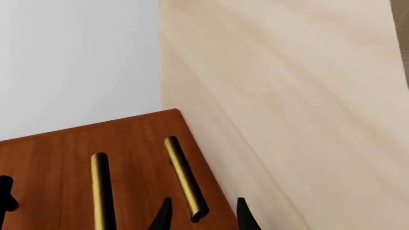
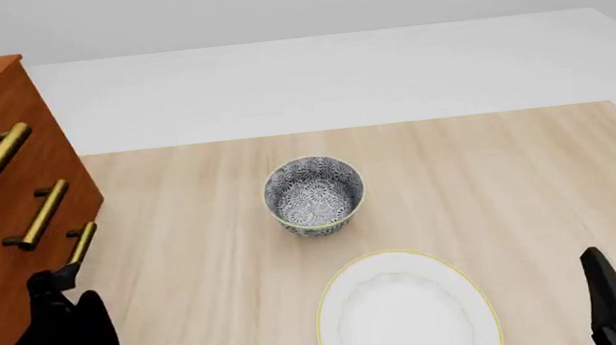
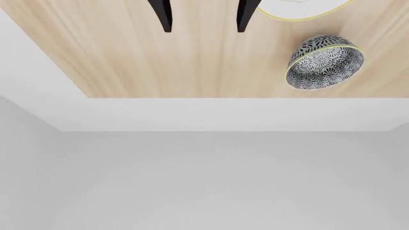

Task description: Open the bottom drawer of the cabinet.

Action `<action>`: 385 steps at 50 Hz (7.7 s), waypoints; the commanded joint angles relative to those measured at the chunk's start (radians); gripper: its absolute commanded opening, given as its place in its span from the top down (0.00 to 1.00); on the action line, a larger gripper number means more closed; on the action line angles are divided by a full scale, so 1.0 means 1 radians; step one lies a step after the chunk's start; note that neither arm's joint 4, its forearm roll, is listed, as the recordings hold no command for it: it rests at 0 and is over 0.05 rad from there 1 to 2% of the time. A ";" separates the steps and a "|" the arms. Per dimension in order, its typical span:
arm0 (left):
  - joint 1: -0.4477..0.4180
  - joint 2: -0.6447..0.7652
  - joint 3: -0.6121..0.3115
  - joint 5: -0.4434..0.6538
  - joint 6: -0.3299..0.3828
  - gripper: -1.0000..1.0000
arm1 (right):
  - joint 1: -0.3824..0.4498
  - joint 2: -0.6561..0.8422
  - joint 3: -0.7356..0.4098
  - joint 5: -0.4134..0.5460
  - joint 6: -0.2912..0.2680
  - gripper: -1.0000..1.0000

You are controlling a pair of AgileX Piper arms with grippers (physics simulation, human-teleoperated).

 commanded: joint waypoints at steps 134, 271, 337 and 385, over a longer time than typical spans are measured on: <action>-0.115 0.067 -0.100 0.012 0.042 1.00 | 0.000 0.000 0.000 0.000 0.000 0.00; -0.397 -0.227 -0.140 0.344 -0.143 0.00 | 0.000 0.000 0.000 0.000 0.000 0.00; -0.216 -0.548 -0.688 1.333 -1.357 0.00 | 0.000 0.000 0.000 0.000 0.000 0.00; -0.171 -0.462 -0.459 1.174 -1.418 0.00 | 0.000 0.000 0.000 0.000 0.000 0.00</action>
